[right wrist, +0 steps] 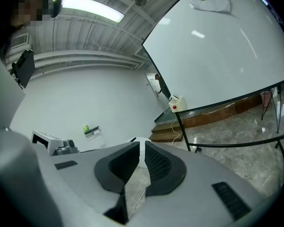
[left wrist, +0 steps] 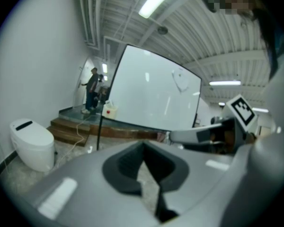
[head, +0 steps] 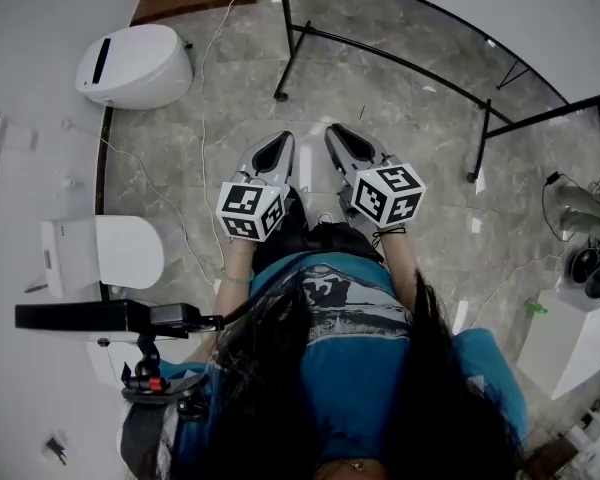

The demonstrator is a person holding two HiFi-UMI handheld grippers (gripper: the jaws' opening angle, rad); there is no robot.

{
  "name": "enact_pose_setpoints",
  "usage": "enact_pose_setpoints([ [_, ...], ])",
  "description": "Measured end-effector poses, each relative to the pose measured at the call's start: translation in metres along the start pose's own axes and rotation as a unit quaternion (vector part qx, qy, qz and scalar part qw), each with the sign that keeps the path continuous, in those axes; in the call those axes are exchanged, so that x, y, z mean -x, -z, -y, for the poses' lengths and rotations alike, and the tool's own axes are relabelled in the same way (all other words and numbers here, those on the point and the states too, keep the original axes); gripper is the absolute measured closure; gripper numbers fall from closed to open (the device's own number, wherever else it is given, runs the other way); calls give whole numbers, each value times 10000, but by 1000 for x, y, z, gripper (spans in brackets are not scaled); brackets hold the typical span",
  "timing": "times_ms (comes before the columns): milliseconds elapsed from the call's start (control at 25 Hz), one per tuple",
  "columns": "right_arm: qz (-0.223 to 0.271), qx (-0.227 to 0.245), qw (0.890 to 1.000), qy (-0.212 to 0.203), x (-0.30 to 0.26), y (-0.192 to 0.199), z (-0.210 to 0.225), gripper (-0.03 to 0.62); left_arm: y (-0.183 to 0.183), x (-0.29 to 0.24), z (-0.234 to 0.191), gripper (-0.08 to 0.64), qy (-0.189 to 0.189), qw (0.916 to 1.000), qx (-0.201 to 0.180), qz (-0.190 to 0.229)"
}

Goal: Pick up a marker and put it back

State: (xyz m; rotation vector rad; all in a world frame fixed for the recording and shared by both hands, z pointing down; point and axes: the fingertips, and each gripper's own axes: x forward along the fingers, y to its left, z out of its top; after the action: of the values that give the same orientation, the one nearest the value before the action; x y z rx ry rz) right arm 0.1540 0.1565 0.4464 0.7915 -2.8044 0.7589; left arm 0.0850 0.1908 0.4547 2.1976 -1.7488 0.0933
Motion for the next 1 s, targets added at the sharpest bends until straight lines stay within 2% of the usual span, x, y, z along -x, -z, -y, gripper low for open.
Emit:
enact_pose_setpoints([
  [560, -46, 243, 9991, -331, 44, 23, -24, 549, 23, 41, 39, 558, -262, 9996, -26, 126],
  [1000, -29, 352, 9985, -420, 42, 23, -35, 551, 21, 46, 40, 558, -253, 9995, -89, 165],
])
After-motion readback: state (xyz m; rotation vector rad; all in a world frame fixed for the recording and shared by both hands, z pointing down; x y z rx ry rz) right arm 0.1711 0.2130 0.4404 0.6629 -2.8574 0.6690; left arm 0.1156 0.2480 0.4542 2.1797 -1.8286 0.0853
